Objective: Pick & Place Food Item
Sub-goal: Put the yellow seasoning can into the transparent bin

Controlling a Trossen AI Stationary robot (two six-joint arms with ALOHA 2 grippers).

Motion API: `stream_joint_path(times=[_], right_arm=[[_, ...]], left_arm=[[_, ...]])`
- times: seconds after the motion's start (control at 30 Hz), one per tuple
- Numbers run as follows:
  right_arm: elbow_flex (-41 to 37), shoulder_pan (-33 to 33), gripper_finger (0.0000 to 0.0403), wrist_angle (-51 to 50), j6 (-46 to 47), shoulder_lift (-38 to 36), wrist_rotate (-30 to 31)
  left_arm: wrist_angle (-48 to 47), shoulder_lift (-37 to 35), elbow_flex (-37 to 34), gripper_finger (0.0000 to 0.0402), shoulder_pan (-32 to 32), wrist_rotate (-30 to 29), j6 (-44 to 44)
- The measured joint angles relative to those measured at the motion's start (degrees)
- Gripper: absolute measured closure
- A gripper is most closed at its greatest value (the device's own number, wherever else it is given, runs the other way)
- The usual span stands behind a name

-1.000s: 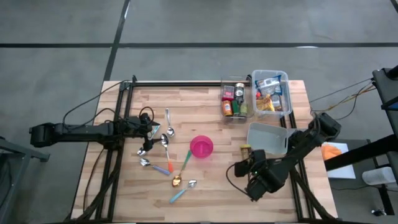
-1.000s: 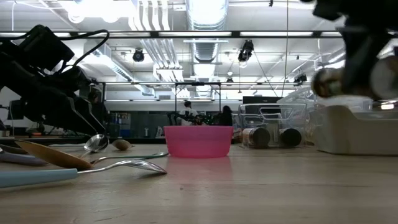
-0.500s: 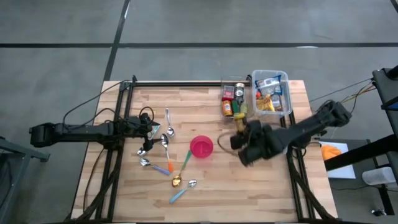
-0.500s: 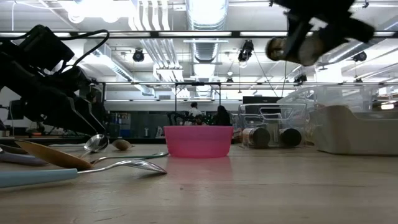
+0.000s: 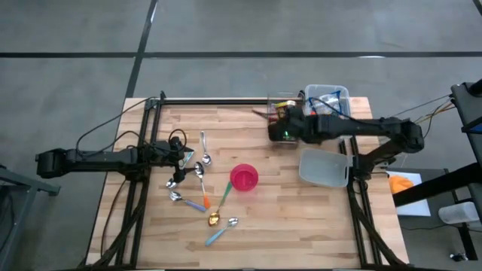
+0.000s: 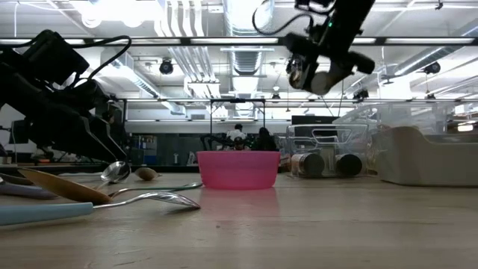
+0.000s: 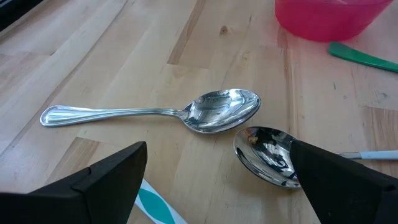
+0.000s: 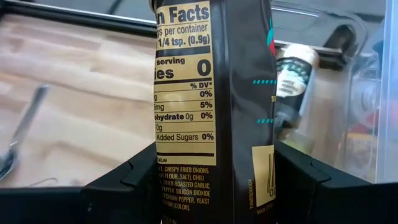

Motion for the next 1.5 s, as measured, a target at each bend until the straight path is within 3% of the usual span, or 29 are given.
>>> stream_joint_path(times=[0.23, 0.43, 0.87, 1.5], right_arm=[[0.0, -7.3, 0.0191, 0.0, -0.2, 4.3, -4.7], [0.0, -9.8, 0.0191, 0.0, 0.2, 7.8, -4.8], [0.0, -10.9, 0.0191, 0.1, -2.3, 13.7, -4.6], [0.1, -11.1, 0.0191, 0.1, -0.4, 14.1, -4.5]], left_arm=[[0.0, 0.0, 0.0, 0.0006, 0.0, 0.0, 0.0], [0.0, 0.0, 0.0, 0.0006, 0.0, 0.0, 0.0], [0.0, 0.0, 0.0, 0.0006, 0.0, 0.0, 0.0], [0.0, 0.0, 0.0, 0.0005, 0.0, 0.0, 0.0]])
